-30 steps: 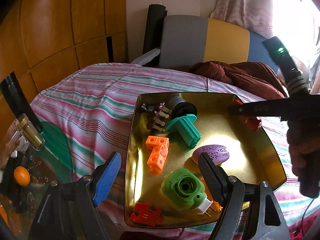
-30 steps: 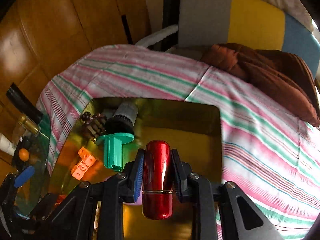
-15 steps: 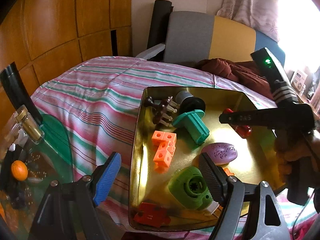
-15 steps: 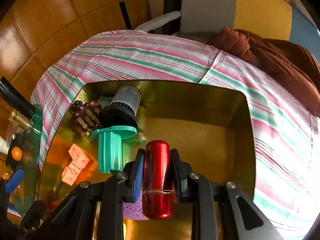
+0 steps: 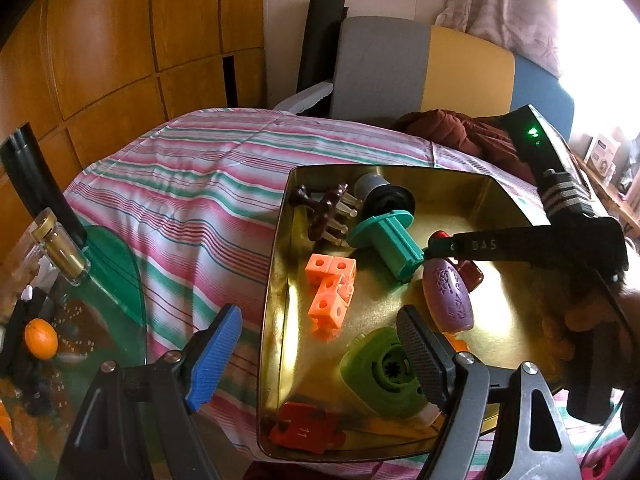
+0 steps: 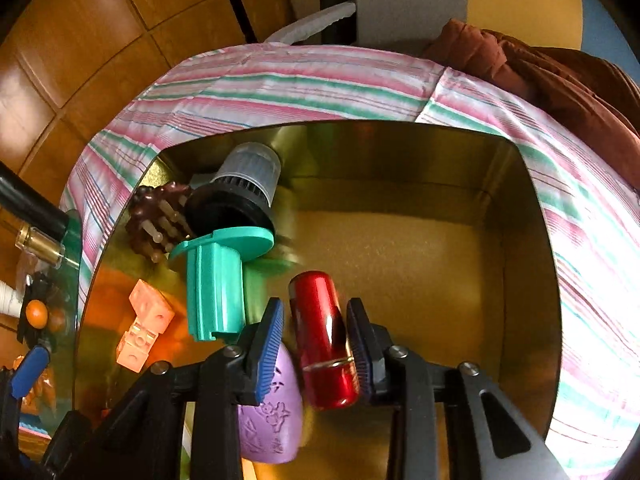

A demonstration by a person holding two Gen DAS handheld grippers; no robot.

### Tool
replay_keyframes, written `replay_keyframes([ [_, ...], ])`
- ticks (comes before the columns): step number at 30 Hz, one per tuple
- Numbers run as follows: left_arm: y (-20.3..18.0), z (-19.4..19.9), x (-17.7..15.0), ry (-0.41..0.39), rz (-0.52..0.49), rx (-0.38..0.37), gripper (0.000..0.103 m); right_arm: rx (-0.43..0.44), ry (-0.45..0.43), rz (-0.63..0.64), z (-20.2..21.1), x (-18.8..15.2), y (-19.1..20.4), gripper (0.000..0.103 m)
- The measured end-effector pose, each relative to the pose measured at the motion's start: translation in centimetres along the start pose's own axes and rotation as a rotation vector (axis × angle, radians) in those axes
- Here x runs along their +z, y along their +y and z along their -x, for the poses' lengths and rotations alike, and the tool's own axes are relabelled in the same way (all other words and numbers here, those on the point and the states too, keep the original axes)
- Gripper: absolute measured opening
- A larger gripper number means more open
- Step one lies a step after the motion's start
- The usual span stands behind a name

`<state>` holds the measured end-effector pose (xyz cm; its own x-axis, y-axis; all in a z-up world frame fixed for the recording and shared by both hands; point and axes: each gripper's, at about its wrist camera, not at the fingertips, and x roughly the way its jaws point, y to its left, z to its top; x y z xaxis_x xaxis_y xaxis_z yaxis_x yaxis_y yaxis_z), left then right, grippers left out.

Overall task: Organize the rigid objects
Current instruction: 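Carry the red cylinder with the right tool into the gold tray, then open the right tool to release the red cylinder and withdraw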

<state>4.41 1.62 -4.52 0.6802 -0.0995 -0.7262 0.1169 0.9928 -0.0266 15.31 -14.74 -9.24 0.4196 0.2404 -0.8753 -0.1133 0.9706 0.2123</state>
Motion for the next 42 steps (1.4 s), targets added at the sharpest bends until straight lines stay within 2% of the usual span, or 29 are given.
replay_keyframes([
  [11, -0.1, 1.5, 0.6, -0.051, 0.013, 0.032, 0.094, -0.074, -0.134, 0.024, 4.4, -2.3, 0.5, 0.036],
  [14, -0.4, 2.2, 0.7, -0.071, 0.019, 0.027, 0.101, -0.107, -0.180, 0.016, 6.1, -3.6, 0.4, 0.036],
  [21, -1.8, 3.8, 0.8, -0.113, 0.015, 0.012, 0.103, -0.173, -0.306, -0.045, 9.9, -7.9, 0.0, 0.038],
  [25, -2.6, 4.1, 0.6, -0.108, 0.023, 0.065, 0.103, -0.189, -0.324, -0.052, 10.7, -9.9, 0.2, 0.038],
  [31, -2.8, 5.0, 0.0, -0.128, 0.035, 0.074, 0.103, -0.206, -0.355, -0.055, 11.4, -11.5, 0.5, 0.038],
  [42, -3.0, 5.7, -0.3, -0.136, 0.036, 0.065, 0.103, -0.205, -0.382, -0.047, 12.4, -11.6, 1.0, 0.038],
])
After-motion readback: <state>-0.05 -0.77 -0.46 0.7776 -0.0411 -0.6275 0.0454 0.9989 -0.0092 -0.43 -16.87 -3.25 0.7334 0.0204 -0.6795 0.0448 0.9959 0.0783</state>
